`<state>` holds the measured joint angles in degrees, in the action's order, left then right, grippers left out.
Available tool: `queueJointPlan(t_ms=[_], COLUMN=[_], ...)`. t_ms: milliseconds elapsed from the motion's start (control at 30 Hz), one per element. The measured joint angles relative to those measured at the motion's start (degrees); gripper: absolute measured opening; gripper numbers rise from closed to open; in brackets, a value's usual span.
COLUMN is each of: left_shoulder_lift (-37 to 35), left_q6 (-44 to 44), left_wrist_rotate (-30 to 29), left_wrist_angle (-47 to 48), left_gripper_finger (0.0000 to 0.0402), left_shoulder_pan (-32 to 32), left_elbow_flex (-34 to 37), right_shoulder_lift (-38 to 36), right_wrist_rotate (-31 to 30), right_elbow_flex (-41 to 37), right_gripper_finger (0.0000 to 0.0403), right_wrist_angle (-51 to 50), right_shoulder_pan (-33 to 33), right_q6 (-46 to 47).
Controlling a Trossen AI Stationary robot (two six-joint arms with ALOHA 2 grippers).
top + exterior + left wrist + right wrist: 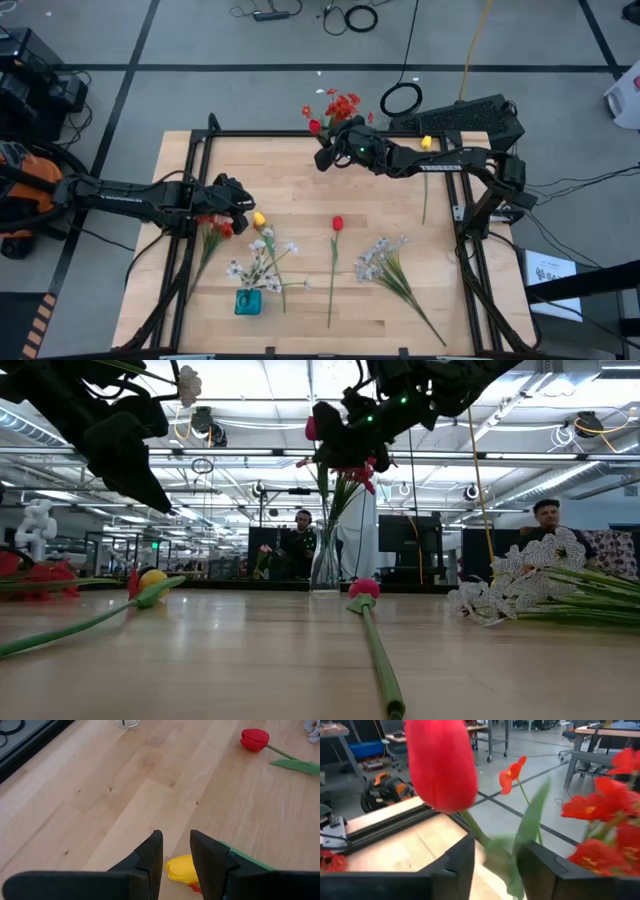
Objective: Sort flowers into vase by color
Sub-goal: Put the right red flower into the transparent vase, then put the red flowers into the transparent vase
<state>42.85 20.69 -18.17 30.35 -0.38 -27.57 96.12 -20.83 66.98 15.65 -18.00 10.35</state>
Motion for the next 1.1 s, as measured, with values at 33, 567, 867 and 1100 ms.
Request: queueJointPlan(t_ms=[33, 567, 867, 1100], left_shoulder_lift=[0.00, -0.02, 0.02, 3.29], left_q6=[0.02, 2.99, 3.20, 10.15], left_wrist_rotate=[0.00, -1.88, -1.95, -2.53], left_wrist_angle=[0.00, -0.02, 0.53, 7.06], left_gripper_finger=[0.0105, 0.0105, 0.0105, 0.0105], left_shoulder_pan=[0.00, 0.00, -0.02, -0.11], left_elbow_flex=[0.00, 0.00, -0.41, -7.45], right_shoulder_lift=[-0.91, -15.92, -19.77, -19.77], right_wrist_rotate=[-0.03, 3.02, 3.16, 3.27], right_elbow_flex=[0.00, 0.00, 0.00, 0.00], right_gripper_finger=[0.0146, 0.0161, 0.0135, 0.0123], right_wrist_angle=[-1.58, -25.70, -43.55, -56.23], right_shoulder_pan=[-0.02, 2.49, 2.52, 2.80], right_q6=[0.23, 5.49, 21.48, 27.77])
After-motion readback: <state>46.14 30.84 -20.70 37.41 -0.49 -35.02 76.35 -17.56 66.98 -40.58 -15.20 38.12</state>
